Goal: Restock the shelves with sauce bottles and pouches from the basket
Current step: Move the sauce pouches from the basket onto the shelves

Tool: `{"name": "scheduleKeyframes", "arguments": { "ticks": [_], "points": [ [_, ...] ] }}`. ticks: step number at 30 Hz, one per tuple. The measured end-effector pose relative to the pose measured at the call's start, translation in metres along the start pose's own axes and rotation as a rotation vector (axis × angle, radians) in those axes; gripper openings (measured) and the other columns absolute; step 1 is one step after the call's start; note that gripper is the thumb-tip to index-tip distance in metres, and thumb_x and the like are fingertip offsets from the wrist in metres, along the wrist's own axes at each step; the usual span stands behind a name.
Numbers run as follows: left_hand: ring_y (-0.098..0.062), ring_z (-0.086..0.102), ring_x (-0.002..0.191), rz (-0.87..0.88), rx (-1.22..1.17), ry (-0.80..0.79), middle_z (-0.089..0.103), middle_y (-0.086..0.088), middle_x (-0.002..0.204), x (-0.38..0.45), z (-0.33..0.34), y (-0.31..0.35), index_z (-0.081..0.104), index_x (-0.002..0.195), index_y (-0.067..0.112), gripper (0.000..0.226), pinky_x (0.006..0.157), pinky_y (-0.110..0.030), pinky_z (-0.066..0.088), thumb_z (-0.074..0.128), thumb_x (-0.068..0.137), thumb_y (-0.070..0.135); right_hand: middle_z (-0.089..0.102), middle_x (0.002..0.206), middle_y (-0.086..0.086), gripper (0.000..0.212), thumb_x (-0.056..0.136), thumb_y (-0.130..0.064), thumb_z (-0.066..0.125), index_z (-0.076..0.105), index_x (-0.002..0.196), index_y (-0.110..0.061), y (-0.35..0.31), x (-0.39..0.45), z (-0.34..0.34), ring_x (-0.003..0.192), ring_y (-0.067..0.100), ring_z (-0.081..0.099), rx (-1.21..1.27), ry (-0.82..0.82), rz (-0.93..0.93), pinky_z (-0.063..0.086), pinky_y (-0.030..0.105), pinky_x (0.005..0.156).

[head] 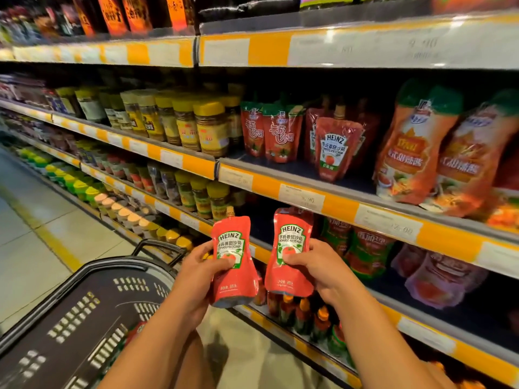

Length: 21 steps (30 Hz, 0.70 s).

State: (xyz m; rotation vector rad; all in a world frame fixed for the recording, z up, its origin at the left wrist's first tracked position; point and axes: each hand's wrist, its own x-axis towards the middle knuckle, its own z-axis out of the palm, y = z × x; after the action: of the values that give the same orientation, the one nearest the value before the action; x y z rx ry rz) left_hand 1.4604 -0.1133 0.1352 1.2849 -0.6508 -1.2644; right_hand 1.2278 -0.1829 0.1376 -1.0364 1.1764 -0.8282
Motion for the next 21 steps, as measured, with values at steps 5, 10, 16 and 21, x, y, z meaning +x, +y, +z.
{"name": "scheduleKeyframes", "arguments": {
  "ticks": [5, 10, 16, 21],
  "points": [
    [-0.037, 0.078, 0.089, -0.026, 0.129, -0.036, 0.079, -0.015, 0.102, 0.03, 0.018, 0.015, 0.066, 0.124, 0.013, 0.048, 0.075, -0.048, 0.063, 0.078, 0.081, -0.003, 0.08, 0.096, 0.007, 0.03, 0.084, -0.001, 0.079, 0.072, 0.112, -0.01, -0.001, 0.015, -0.002, 0.086, 0.026, 0.078, -0.015, 0.024, 0.007, 0.062, 0.04, 0.074],
    [-0.035, 0.078, 0.091, -0.032, 0.116, -0.065, 0.079, -0.013, 0.105, 0.037, 0.017, 0.004, 0.069, 0.121, 0.014, 0.044, 0.07, -0.043, 0.061, 0.079, 0.08, 0.002, 0.079, 0.1, 0.005, 0.032, 0.084, -0.006, 0.081, 0.07, 0.112, -0.015, -0.001, 0.024, 0.002, 0.086, 0.024, 0.078, -0.064, 0.128, -0.023, 0.063, 0.041, 0.075],
    [-0.033, 0.078, 0.09, -0.025, 0.103, -0.054, 0.079, -0.012, 0.103, 0.05, 0.01, -0.012, 0.071, 0.116, 0.012, 0.037, 0.07, -0.042, 0.061, 0.077, 0.081, -0.002, 0.076, 0.103, 0.006, 0.036, 0.083, -0.012, 0.085, 0.067, 0.114, -0.014, -0.003, 0.037, 0.003, 0.089, 0.025, 0.075, -0.033, 0.336, -0.111, 0.062, 0.04, 0.075],
    [-0.027, 0.079, 0.088, -0.009, 0.114, -0.112, 0.08, -0.006, 0.102, 0.06, 0.014, -0.009, 0.071, 0.115, 0.017, 0.038, 0.063, -0.036, 0.061, 0.078, 0.082, 0.0, 0.07, 0.094, 0.0, 0.029, 0.08, -0.024, 0.089, 0.061, 0.088, -0.023, 0.0, 0.051, 0.007, 0.088, 0.021, 0.069, -0.083, 0.509, -0.15, 0.059, 0.039, 0.069]
  ]
}}
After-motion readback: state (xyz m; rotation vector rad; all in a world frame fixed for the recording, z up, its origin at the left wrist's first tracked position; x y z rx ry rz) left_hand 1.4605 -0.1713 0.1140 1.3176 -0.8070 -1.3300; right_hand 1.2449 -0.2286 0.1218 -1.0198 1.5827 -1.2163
